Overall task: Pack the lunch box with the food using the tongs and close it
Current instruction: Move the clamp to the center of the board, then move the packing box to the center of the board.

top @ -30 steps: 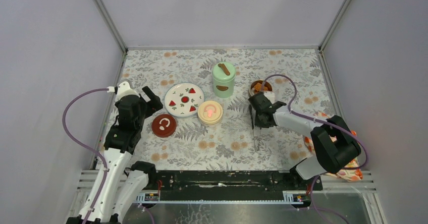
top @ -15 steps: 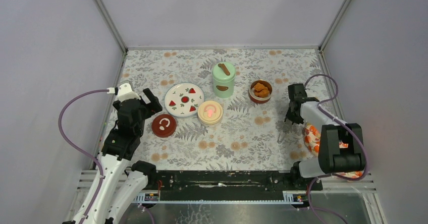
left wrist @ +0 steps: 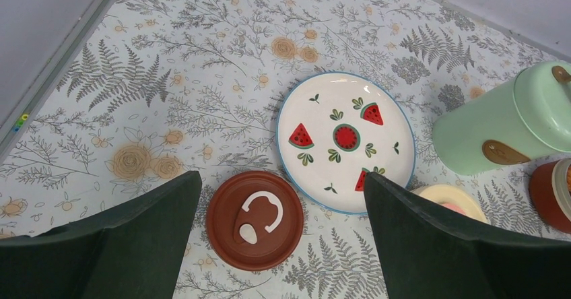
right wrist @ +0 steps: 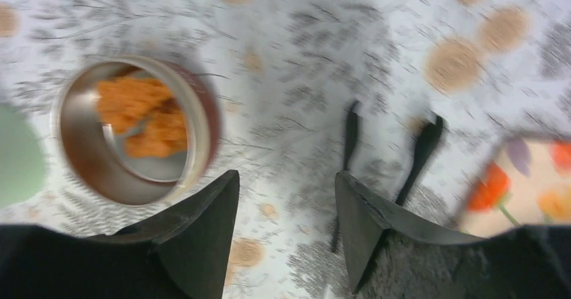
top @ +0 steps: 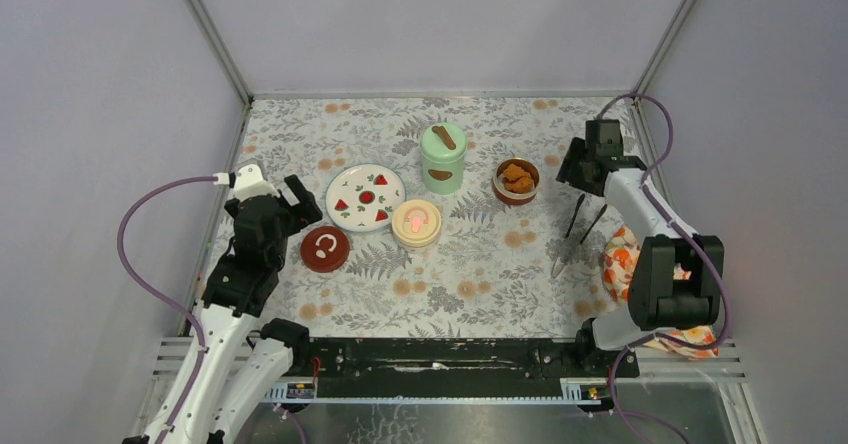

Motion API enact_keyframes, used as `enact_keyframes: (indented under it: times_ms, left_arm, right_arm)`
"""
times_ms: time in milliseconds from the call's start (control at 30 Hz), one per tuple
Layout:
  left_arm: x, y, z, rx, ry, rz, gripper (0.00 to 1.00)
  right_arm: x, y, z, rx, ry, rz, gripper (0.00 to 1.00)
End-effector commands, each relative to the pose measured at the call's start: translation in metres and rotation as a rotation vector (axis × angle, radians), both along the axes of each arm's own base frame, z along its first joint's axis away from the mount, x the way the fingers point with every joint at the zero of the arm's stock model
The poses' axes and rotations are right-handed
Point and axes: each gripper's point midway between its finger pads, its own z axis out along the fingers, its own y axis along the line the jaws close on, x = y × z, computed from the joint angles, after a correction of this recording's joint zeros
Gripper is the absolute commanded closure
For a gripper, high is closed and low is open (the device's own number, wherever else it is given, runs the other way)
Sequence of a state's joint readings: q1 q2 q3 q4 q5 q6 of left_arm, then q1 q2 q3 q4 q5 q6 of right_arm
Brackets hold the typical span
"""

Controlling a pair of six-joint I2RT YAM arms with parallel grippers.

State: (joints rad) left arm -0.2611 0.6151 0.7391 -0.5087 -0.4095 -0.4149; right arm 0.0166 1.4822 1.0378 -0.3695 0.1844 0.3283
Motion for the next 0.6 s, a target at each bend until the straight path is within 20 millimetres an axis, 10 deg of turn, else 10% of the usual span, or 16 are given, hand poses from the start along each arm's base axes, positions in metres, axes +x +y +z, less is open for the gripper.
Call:
enact_keyframes:
  times_ms: [0, 300, 567]
  left_arm:
    - [0.005, 0.002, 0.008, 0.017, -0.029, 0.011, 0.02]
    - [0.007, 0.002, 0.004, 0.021, -0.014, 0.01, 0.01]
    - [0.007, 0.001, 0.003, 0.02, -0.009, 0.005, 0.01]
  right_arm:
    - [0.046, 0.043, 0.017, 0.144, -0.074, 0.243, 0.38]
    - [0.099, 0.069, -0.008, 0.177, -0.006, 0.385, 0.43]
    - [0.104, 0.076, -0.038, 0.159, 0.072, 0.416, 0.52]
